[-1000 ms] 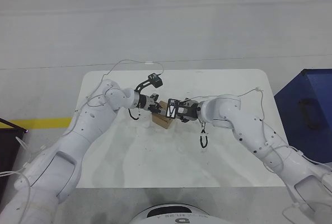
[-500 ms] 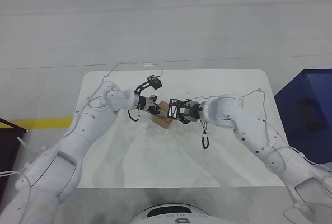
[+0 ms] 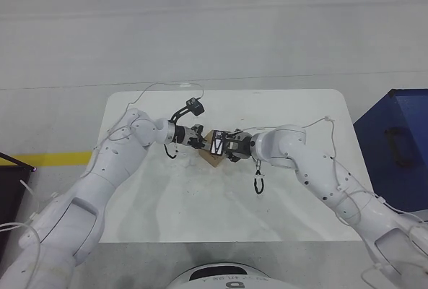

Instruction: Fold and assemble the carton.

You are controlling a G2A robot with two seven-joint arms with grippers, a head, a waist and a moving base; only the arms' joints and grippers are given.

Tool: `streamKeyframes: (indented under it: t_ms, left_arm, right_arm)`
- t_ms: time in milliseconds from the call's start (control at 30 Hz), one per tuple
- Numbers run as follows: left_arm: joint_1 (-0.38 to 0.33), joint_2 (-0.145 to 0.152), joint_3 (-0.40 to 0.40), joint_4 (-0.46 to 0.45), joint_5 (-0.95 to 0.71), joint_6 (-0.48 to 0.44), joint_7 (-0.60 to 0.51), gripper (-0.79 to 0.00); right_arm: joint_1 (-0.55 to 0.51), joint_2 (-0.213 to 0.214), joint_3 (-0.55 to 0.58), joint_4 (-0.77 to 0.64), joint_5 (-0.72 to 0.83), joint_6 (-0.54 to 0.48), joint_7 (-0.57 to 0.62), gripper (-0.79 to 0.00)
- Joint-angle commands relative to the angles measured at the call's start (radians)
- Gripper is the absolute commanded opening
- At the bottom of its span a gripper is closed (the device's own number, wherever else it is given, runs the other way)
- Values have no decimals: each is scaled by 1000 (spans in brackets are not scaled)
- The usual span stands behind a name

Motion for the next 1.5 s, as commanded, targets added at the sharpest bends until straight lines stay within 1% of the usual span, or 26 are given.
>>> streamKeyframes:
  t_ms: [0, 100, 200, 433, 467, 800, 1033, 1200, 1467]
  left_arm:
    - [1, 0, 0, 2, -2, -2, -1, 0]
    - [2, 0, 1, 4, -5, -5, 0, 0]
    - [2, 0, 1, 6, -7, -5, 1, 0]
    - [2, -1, 5, 6, -7, -5, 3, 0]
    - [3, -1, 6, 7, -8, -4, 3, 0]
    - [3, -3, 11, 8, -10, 0, 4, 0]
    - [7, -2, 3, 16, -33, -16, 16, 0]
    - [12, 0, -4, 20, -58, -34, 19, 0]
    - [13, 2, -6, 22, -68, -41, 18, 0]
  right_arm:
    - [3, -5, -4, 5, 0, 4, -2, -262]
    - [6, -12, -10, 15, 2, 11, -1, -252]
    - [11, -18, -9, 24, 31, -1, -12, -271]
    - [13, -28, 1, 39, 75, 6, -5, -277]
    - [14, -29, 2, 41, 78, 6, -4, -289]
    - [21, -43, -4, 66, 65, 23, 30, -314]
    - [26, -52, -14, 70, 48, 3, 48, -302]
    - [28, -56, -11, 71, 43, -5, 51, -342]
    - [30, -61, -6, 64, 52, -37, 49, -326]
